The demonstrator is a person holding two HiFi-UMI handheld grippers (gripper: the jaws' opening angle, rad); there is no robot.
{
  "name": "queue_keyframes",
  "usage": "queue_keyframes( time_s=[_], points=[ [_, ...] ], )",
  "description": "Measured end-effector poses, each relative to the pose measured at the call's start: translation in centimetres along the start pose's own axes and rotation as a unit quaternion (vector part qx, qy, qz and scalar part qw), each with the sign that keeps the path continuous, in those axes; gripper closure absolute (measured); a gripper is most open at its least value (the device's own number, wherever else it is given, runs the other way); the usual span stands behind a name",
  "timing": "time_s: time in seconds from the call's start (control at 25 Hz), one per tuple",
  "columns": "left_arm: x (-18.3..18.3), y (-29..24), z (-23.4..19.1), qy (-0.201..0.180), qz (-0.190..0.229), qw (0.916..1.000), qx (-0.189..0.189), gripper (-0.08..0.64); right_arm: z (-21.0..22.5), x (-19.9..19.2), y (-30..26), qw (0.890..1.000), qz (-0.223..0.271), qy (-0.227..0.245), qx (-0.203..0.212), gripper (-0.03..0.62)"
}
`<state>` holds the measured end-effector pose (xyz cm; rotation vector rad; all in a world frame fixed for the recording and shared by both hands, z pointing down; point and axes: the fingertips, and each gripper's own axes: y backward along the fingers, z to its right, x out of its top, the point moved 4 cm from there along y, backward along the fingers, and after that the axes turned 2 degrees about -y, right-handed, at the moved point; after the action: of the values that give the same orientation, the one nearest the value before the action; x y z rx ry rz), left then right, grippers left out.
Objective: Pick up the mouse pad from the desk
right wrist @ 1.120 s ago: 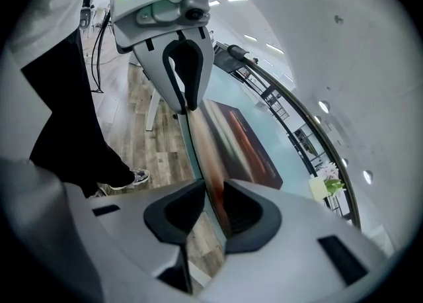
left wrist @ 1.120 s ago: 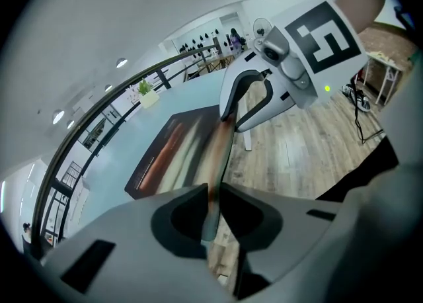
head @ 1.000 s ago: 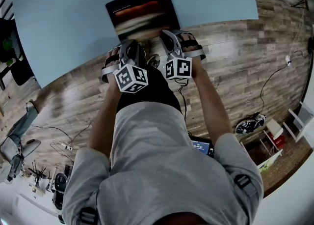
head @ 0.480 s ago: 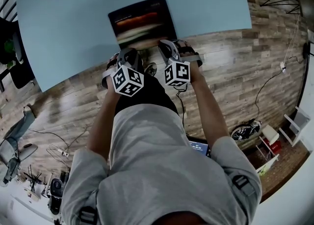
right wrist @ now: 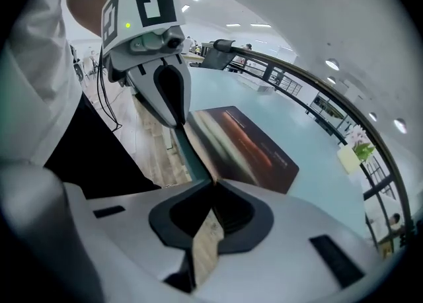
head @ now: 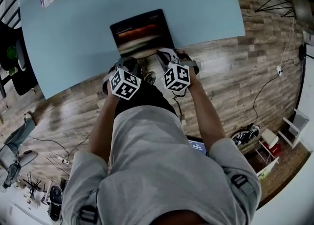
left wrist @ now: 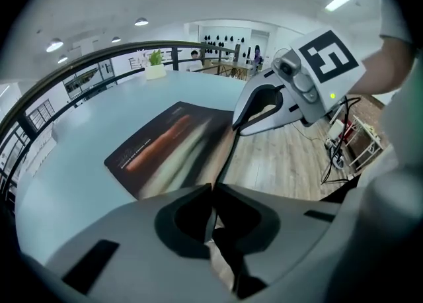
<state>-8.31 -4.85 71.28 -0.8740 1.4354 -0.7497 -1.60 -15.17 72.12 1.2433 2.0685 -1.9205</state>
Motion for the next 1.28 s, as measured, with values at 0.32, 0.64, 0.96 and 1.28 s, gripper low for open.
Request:
queue_keyframes(
  time_s=[0.32,0.64,0.96,1.28],
  points=[
    [0.4,0.8,-0.9,0.050,0.012,0.9979,-0.040,0.532,1.1,1.5,0.8,0.999,0.001,-0.050,0.016,0.572],
    [1.6,2.4,-2.3,0.065,0.035,0.9956,-0.058,0.535,2.4,3.4,1.6,0.998,-0.002,-0.070,0.000,0.574],
    [2.7,3.7,-3.5,0.067,0.045,0.9938,-0.077,0.535,3.6,4.9,2.3,0.995,-0.003,-0.097,-0.019,0.574],
    [4.5,5.5,-6.0,0.071,0.071,0.9903,-0.096,0.535,5.6,7.3,3.1,0.987,0.022,-0.159,-0.031,0.575]
  ],
)
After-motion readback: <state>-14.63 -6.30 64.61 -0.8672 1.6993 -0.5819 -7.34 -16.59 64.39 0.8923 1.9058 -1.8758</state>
